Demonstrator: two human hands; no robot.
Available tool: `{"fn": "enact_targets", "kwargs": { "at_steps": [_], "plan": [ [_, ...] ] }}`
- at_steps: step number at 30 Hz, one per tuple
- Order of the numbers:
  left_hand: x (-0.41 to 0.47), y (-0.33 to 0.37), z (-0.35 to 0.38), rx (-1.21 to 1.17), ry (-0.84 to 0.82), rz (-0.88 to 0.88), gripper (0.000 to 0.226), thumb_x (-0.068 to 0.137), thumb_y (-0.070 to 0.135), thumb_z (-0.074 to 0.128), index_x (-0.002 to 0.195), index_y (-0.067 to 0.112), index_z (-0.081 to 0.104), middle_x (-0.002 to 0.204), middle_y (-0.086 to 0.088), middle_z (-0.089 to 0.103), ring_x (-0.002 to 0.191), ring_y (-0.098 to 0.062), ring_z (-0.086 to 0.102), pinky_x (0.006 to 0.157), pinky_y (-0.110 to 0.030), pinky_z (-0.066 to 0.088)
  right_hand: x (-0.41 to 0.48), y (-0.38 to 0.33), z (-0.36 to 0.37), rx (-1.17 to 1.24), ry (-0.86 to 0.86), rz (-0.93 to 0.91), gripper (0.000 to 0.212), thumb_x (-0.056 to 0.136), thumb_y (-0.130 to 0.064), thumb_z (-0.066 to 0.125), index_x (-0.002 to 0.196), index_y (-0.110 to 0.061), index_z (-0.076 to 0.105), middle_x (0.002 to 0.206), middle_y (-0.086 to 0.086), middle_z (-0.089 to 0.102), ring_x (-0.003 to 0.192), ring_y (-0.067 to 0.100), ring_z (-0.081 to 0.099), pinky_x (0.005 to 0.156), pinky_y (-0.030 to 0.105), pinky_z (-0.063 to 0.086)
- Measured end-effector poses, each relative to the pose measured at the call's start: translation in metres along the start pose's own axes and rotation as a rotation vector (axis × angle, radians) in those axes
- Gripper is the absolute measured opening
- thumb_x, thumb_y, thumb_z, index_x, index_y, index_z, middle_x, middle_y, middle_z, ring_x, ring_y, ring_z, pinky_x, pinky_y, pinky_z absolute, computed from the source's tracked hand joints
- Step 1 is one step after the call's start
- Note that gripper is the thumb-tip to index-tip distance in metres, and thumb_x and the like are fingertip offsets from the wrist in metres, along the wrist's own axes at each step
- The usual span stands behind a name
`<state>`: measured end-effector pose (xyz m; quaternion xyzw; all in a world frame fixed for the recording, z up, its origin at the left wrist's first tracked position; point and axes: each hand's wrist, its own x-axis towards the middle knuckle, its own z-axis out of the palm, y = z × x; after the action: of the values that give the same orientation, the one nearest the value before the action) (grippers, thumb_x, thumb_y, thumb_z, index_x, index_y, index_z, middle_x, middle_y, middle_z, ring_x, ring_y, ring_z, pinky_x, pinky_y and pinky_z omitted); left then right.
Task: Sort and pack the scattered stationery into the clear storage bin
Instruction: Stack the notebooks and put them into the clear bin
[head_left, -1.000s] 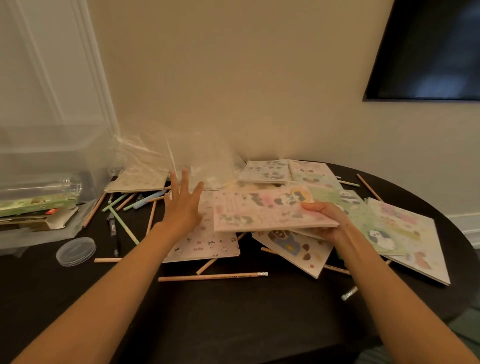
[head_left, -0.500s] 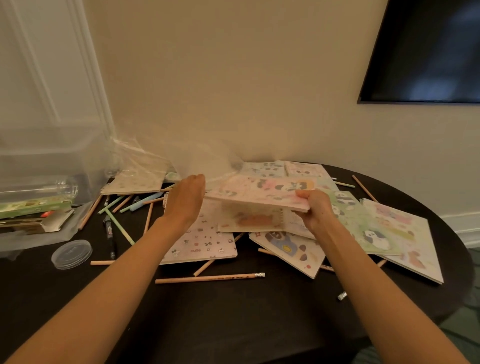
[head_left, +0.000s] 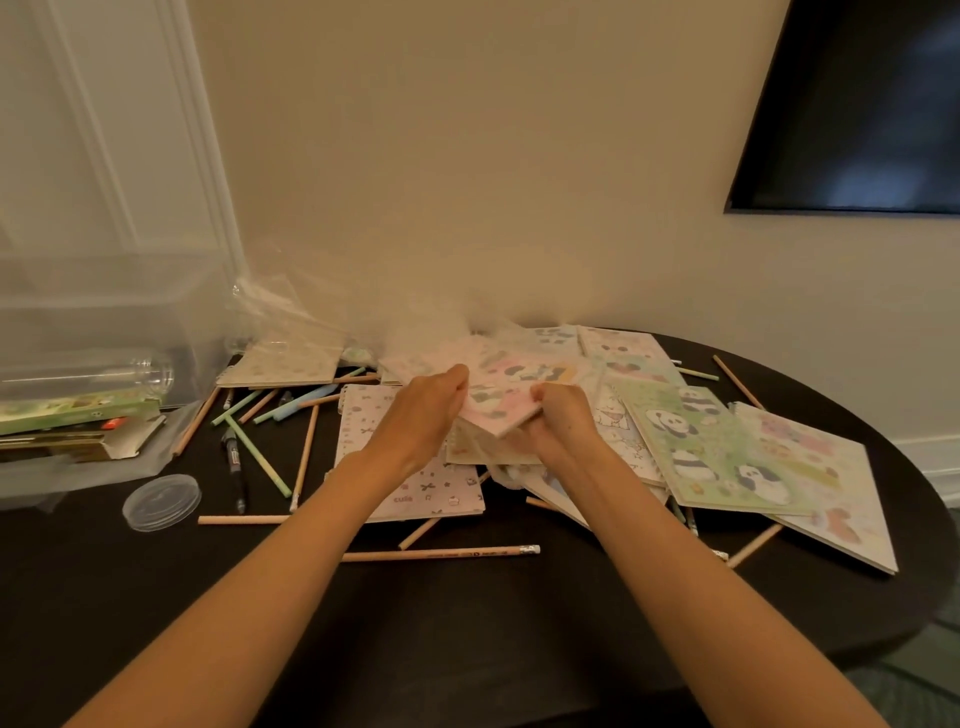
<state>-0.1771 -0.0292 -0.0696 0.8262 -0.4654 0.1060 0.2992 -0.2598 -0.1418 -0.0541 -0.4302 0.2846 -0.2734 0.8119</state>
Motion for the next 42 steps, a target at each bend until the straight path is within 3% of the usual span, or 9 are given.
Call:
{"fn": "enact_targets", "kwargs": {
  "at_steps": [10,17,20,22,26,30,33,37,42],
  "plan": [
    [-0.006,0.013,-0.013,-0.145,-0.096,0.114,0.030,0.097,0.009,0.042,0.072,0.024,0.035,0.061,0.006,0.041,0.056,-0.012,0.036,0.053,-0.022,0.025,-0.002,0.002,-0.006,0.449,-0.159,0.286,0.046,0.094,0.013,0.027,0.139,0.004,0.032,0.136,0.028,0.044,0.126,0.040,0.044,0.101,0.052,0.036],
    [-0.013,0.036,-0.028,-0.223,-0.198,0.215,0.014,0.093,0.005,0.048,0.082,0.004,0.055,0.065,-0.004,0.053,0.055,-0.008,0.039,0.058,-0.021,0.031,0.026,0.006,-0.002,0.741,-0.172,0.421,0.044,0.099,-0.001,0.024,0.143,0.007,0.020,0.111,0.040,0.050,0.130,0.008,0.041,0.106,0.013,0.032],
    [-0.016,0.025,-0.034,-0.352,-0.090,0.051,0.010,0.090,0.017,0.058,0.082,0.013,0.062,0.111,0.001,0.060,0.099,-0.006,0.052,0.089,-0.026,0.037,0.016,0.010,0.000,0.764,-0.215,0.437,0.036,0.100,0.000,0.023,0.134,0.010,0.031,0.085,0.043,0.055,0.057,0.027,0.067,0.079,0.005,0.043],
    [-0.011,0.012,-0.036,-0.449,0.137,-0.191,0.016,0.088,0.029,0.059,0.101,0.018,0.060,0.126,0.002,0.041,0.120,-0.011,0.041,0.102,-0.031,0.035,0.004,0.015,0.005,0.717,-0.166,0.402,0.039,0.097,0.008,0.022,0.133,0.007,0.036,0.109,0.036,0.053,0.060,0.024,0.068,0.051,0.011,0.046],
    [0.002,-0.004,-0.038,-0.686,0.140,-0.749,0.058,0.093,0.037,0.048,0.138,0.011,0.022,0.133,-0.007,0.034,0.109,-0.025,0.050,0.079,-0.039,0.053,-0.015,0.024,0.016,0.654,-0.127,0.329,0.043,0.096,0.012,0.023,0.136,0.004,0.037,0.110,0.023,0.053,0.033,0.021,0.056,0.029,0.018,0.040],
    [-0.002,-0.014,-0.027,-0.765,-0.098,-0.687,0.065,0.094,0.021,0.054,0.146,0.014,0.015,0.131,-0.006,0.050,0.093,-0.019,0.057,0.047,-0.022,0.048,-0.012,0.038,0.029,0.485,-0.183,0.338,0.037,0.089,0.022,0.032,0.114,0.004,0.053,0.121,0.021,0.054,0.098,0.030,0.062,0.091,0.027,0.051],
    [-0.012,-0.032,-0.030,-0.787,-0.217,-0.633,0.061,0.086,0.009,0.064,0.137,0.017,0.031,0.121,-0.010,0.056,0.077,-0.014,0.057,0.047,-0.023,0.049,-0.007,0.051,0.040,0.377,-0.181,0.292,0.052,0.084,0.025,0.037,0.131,0.004,0.045,0.121,0.023,0.054,0.102,0.033,0.057,0.066,0.035,0.058],
    [-0.025,-0.051,-0.035,-0.834,-0.325,-0.709,0.067,0.083,-0.004,0.063,0.137,0.019,0.031,0.118,-0.004,0.057,0.085,-0.014,0.060,0.054,-0.026,0.056,-0.011,0.062,0.050,0.268,-0.232,0.243,0.050,0.087,0.023,0.038,0.133,0.005,0.042,0.135,0.022,0.047,0.127,0.035,0.045,0.101,0.043,0.042],
    [-0.031,-0.068,-0.030,-0.766,-0.298,-0.786,0.071,0.081,-0.007,0.064,0.141,0.016,0.034,0.132,-0.009,0.051,0.103,-0.021,0.052,0.071,-0.034,0.051,-0.008,0.072,0.051,-0.053,-0.271,0.255,0.039,0.096,0.007,0.034,0.134,0.003,0.042,0.129,0.021,0.053,0.123,0.034,0.049,0.094,0.039,0.045]
  ]
}}
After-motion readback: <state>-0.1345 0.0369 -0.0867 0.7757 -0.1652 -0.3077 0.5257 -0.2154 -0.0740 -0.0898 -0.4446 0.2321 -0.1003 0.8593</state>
